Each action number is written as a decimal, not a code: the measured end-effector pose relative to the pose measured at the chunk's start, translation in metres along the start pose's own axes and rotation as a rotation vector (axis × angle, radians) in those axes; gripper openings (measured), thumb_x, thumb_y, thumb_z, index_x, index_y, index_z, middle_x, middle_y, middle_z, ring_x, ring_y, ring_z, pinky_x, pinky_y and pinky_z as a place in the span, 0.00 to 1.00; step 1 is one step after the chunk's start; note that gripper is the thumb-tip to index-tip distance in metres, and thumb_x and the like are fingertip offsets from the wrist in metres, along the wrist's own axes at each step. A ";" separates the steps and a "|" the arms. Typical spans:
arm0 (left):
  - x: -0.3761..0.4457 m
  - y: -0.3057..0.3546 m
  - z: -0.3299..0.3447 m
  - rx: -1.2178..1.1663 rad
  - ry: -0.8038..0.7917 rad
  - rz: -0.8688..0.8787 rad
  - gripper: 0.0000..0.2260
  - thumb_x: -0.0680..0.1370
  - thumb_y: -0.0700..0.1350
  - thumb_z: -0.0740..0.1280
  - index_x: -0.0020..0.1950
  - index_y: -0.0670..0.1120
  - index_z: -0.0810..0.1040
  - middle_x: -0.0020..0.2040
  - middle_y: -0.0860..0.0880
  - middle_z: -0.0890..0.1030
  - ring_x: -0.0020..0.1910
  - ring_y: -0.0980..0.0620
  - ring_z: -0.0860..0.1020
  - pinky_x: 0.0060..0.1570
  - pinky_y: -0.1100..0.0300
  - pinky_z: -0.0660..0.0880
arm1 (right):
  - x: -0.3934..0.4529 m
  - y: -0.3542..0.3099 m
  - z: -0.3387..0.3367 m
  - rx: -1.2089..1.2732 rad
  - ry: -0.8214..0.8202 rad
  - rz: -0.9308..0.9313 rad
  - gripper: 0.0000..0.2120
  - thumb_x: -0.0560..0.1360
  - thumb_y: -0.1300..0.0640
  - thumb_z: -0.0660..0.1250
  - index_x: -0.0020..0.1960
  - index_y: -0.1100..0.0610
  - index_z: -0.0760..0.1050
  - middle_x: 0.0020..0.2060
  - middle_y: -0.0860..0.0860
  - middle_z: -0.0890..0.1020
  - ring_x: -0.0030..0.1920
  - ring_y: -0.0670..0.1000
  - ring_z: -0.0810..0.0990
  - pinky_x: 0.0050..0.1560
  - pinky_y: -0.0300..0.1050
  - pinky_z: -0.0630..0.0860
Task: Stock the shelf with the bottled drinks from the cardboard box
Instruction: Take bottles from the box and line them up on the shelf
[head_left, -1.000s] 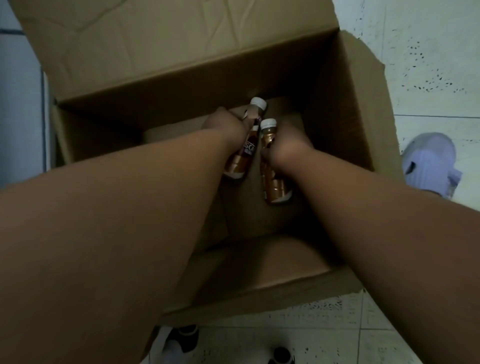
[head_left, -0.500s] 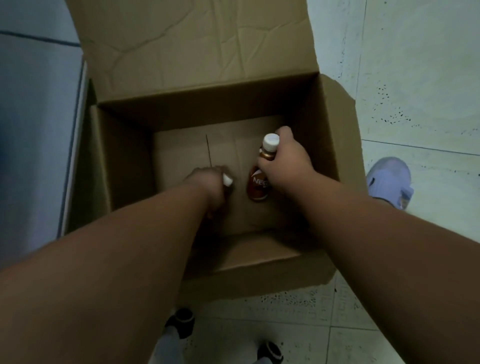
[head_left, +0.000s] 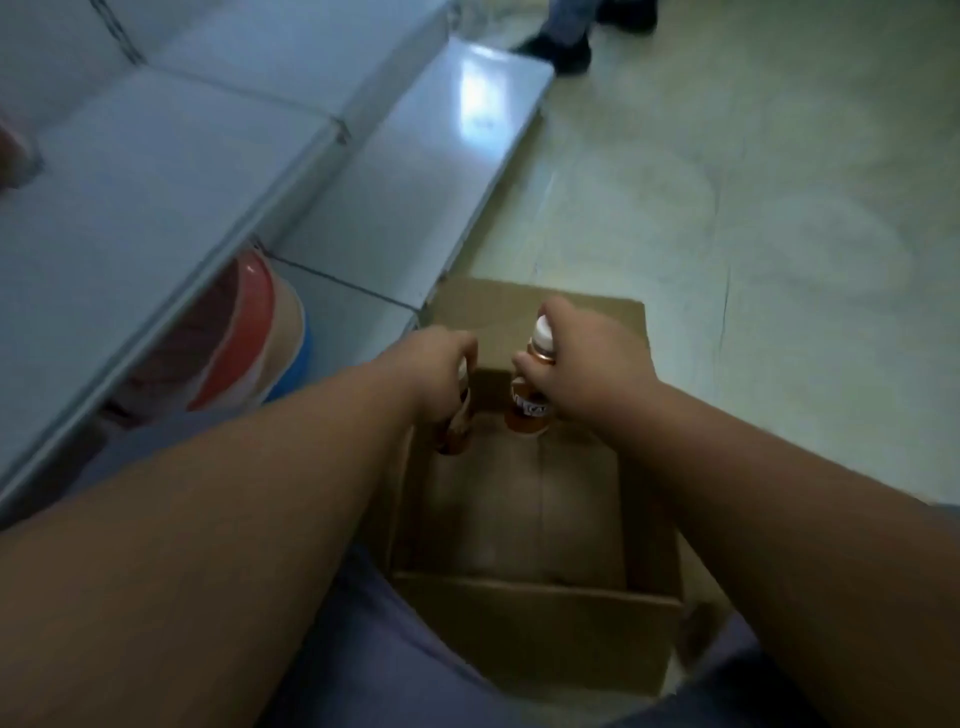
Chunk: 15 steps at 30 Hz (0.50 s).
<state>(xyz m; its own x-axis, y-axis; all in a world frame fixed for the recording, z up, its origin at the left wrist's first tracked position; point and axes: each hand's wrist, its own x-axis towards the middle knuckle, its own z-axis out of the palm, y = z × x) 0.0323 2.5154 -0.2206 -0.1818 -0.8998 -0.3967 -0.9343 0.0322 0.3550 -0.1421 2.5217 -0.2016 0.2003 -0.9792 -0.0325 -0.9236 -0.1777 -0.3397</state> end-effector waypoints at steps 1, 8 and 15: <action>-0.010 -0.005 -0.024 0.009 0.039 0.016 0.14 0.71 0.38 0.70 0.49 0.54 0.73 0.49 0.49 0.75 0.46 0.47 0.76 0.41 0.53 0.77 | 0.005 -0.016 -0.018 -0.013 0.036 -0.034 0.17 0.73 0.42 0.66 0.51 0.54 0.69 0.42 0.51 0.79 0.45 0.58 0.78 0.38 0.47 0.71; -0.072 -0.055 -0.184 0.085 0.325 0.075 0.15 0.69 0.37 0.67 0.45 0.58 0.75 0.49 0.51 0.77 0.46 0.49 0.76 0.44 0.53 0.77 | 0.064 -0.130 -0.113 0.092 0.148 -0.184 0.17 0.71 0.43 0.71 0.49 0.52 0.70 0.42 0.51 0.79 0.42 0.55 0.78 0.39 0.47 0.74; -0.094 -0.114 -0.291 0.200 0.481 0.030 0.16 0.71 0.37 0.68 0.50 0.58 0.75 0.54 0.52 0.73 0.51 0.50 0.73 0.46 0.56 0.74 | 0.131 -0.219 -0.153 0.210 0.144 -0.254 0.18 0.67 0.45 0.76 0.48 0.51 0.72 0.41 0.52 0.80 0.39 0.55 0.82 0.39 0.55 0.83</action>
<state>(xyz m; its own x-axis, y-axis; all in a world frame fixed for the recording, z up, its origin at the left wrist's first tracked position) 0.2449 2.4693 0.0226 -0.0919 -0.9938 0.0620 -0.9797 0.1014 0.1729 0.0367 2.4169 0.0127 0.3530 -0.9128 0.2055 -0.7597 -0.4079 -0.5064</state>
